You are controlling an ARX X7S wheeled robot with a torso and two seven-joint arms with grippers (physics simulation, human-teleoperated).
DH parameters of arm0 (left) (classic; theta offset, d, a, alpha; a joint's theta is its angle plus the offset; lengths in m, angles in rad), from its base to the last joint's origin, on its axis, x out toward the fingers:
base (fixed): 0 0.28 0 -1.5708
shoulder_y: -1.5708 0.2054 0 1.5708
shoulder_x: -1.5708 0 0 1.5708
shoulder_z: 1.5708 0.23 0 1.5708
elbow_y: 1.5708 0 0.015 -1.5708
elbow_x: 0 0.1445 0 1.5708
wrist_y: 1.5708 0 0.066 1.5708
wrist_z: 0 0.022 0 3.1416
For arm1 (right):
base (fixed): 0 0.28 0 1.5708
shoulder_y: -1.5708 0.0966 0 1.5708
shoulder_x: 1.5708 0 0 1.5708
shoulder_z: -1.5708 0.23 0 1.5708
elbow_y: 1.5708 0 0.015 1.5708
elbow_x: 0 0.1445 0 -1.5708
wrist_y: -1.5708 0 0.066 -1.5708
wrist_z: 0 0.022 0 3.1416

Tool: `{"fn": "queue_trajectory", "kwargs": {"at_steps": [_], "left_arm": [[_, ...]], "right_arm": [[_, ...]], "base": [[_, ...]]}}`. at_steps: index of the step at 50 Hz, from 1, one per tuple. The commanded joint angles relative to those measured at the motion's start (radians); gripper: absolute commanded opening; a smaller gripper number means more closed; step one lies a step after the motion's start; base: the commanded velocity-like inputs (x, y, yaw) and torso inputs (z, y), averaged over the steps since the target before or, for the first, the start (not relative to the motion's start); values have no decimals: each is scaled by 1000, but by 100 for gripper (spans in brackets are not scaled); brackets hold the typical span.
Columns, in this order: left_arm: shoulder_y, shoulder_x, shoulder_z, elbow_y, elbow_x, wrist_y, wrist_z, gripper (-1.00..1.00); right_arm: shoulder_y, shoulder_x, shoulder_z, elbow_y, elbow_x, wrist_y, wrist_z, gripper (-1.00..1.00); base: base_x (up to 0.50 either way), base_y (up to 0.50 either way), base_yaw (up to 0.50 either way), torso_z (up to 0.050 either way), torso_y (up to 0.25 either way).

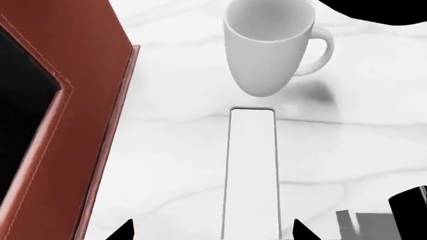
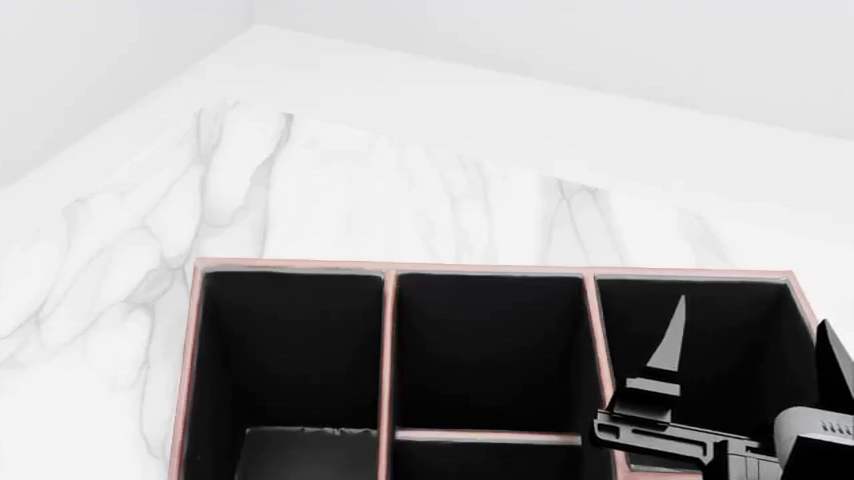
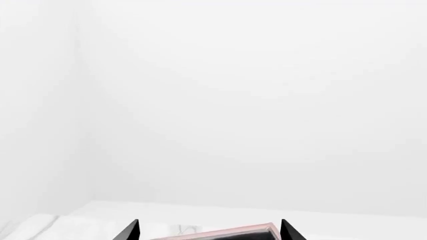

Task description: Pick up the book and place it in the front compartment of the caddy.

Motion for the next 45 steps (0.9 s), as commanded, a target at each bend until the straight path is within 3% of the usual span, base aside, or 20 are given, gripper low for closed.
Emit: {"fn": "queue_trajectory", "kwargs": {"at_steps": [1, 19, 20, 45], "left_arm": [[-19, 11, 93, -134, 174, 151, 115, 100], [-20, 43, 188, -270, 274, 234, 159, 100], [-19, 44, 191, -273, 277, 236, 159, -100], [-89, -17, 107, -127, 277, 240, 113, -100]], "right_arm": [[-1, -20, 25, 13, -22, -18, -6, 100], [-5, -14, 25, 4, -14, -17, -1, 100], [-6, -14, 25, 4, -14, -18, -2, 100], [-6, -9, 15, 10, -21, -29, 5, 100]], "base": [[0, 0, 0, 0, 0], [0, 0, 0, 0, 0], [0, 0, 0, 0, 0], [0, 0, 0, 0, 0]]}}
